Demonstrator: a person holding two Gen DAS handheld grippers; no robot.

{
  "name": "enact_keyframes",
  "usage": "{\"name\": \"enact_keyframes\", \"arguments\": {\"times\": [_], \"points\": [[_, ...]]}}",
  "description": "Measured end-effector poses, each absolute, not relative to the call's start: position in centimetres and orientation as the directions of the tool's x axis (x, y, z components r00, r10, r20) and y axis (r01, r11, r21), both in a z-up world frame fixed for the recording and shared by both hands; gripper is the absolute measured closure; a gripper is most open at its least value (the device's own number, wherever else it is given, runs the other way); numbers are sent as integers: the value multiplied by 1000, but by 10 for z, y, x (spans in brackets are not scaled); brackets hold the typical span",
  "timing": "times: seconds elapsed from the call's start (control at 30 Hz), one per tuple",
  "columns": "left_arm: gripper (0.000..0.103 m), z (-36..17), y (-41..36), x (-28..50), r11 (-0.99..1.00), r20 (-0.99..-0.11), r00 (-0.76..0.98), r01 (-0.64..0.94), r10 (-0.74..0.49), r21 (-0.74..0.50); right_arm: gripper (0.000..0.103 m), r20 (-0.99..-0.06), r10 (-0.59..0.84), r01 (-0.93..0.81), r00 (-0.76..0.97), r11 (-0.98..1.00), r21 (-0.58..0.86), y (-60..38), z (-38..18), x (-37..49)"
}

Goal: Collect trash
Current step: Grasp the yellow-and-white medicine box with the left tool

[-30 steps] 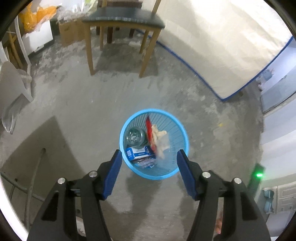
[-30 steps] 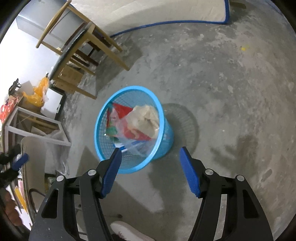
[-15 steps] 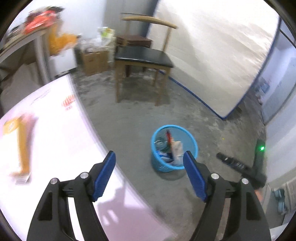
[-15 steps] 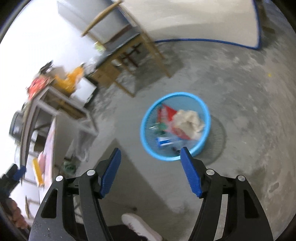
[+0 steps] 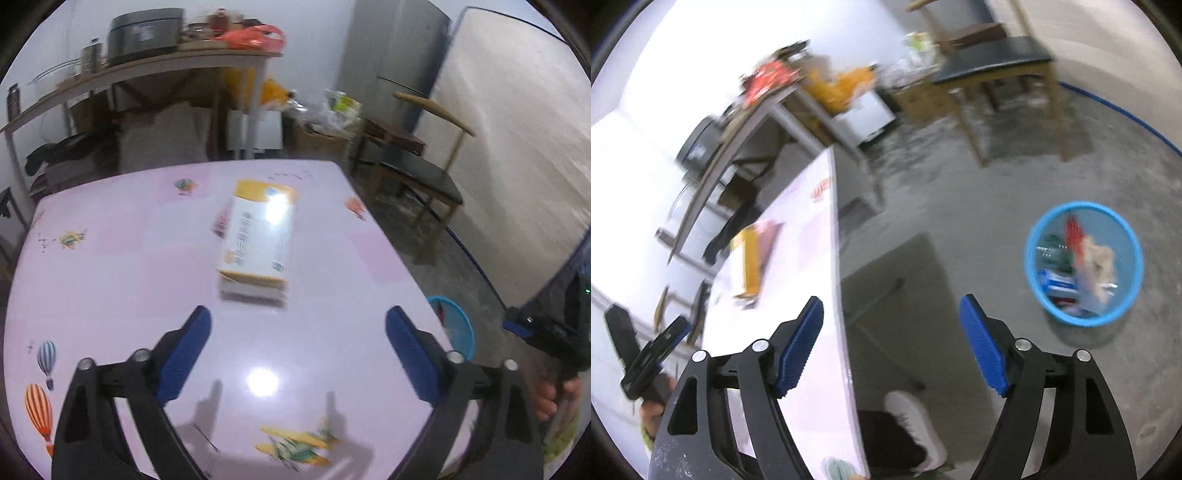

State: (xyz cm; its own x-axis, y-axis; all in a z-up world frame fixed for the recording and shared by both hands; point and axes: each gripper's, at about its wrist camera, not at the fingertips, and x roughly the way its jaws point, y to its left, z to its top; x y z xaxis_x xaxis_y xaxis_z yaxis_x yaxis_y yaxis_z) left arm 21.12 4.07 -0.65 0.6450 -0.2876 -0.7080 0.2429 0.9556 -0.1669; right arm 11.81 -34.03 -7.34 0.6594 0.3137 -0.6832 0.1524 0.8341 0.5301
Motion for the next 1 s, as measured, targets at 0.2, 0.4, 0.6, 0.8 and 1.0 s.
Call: {"name": "enact_keyframes", "arguments": {"times": [0.2, 0.4, 0.6, 0.8, 1.0], "points": [[6, -19, 35, 283, 961, -755, 597, 217, -272, -174, 26, -696, 401, 55, 595, 844, 534, -280, -50, 173], [6, -51, 14, 336, 979, -815, 561, 204, -143, -31, 26, -706, 424, 2, 568, 857, 516, -245, -42, 198], [19, -81, 19, 353, 983, -842, 529, 184, -106, -8, 26, -723, 421, -26, 548, 872, 488, -229, -40, 204], [34, -85, 32, 344, 977, -837, 517, 189, -181, -94, 26, -743, 407, -42, 531, 889, 457, -217, -38, 214], [34, -79, 58, 315, 974, -834, 506, 151, -221, -167, 26, -748, 405, -57, 526, 894, 444, -196, -32, 225]]}}
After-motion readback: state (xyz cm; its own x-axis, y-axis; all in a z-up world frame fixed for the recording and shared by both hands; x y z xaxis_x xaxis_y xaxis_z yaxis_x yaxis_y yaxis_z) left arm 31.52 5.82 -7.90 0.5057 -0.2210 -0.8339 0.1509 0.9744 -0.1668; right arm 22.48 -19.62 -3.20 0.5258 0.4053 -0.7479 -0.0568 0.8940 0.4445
